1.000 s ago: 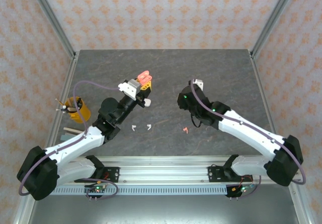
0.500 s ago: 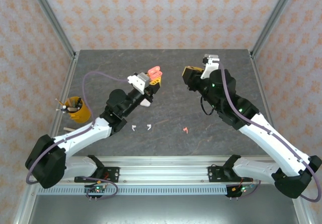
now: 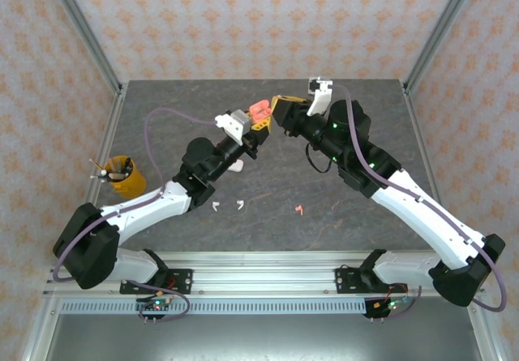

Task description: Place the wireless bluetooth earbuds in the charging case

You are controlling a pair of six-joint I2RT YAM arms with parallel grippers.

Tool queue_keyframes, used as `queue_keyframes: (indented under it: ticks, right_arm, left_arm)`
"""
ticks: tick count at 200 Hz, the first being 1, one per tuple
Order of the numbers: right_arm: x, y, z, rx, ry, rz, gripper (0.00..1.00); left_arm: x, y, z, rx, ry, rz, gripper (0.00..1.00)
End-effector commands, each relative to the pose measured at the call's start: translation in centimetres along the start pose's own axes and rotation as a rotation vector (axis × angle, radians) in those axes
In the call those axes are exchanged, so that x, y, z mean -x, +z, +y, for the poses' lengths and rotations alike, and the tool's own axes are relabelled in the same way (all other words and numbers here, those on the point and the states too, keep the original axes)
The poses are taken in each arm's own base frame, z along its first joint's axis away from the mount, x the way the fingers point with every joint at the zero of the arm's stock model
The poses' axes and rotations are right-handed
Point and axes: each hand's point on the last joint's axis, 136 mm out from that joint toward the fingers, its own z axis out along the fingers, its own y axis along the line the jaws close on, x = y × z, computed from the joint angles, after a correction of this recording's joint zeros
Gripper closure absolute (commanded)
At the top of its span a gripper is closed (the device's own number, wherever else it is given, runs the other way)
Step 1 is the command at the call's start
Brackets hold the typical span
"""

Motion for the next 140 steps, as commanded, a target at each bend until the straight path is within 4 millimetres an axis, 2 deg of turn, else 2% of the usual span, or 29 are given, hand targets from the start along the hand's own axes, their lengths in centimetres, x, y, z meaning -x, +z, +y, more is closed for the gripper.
queue_keyframes:
  ticks: [1,15,21,52,60,140]
  right_arm:
    - [1.6,-0.1,2.0,0.101,0.048,-0.055,0.74]
    - [1.6,-0.1,2.3,0.118,0.050,-0.055,0.74]
    - [0.8,0.7,1.9,0.110,0.050,-0.032,0.74]
    - [-0.1,1.4,2.0,0.127,0.035,-0.004,0.74]
    - [-0.3,1.7,2.0,0.127,0.032,0.001,0.75]
    - [-1.3,3.1,1.3,0.111,0.027,0.021,0.75]
  left_arm:
    - [3.6,0.4,-0.2,0.006,-0.028,-0.117,1.00]
    - [3.6,0.5,-0.2,0.006,-0.032,-0.118,1.00]
    - [3.6,0.5,-0.3,0.005,-0.033,-0.119,1.00]
    - [4.0,0.7,-0.3,0.002,-0.043,-0.126,1.00]
    - [4.7,0.6,-0.5,-0.002,-0.045,-0.157,1.00]
    - [5.1,0.6,-0.7,-0.007,-0.049,-0.164,1.00]
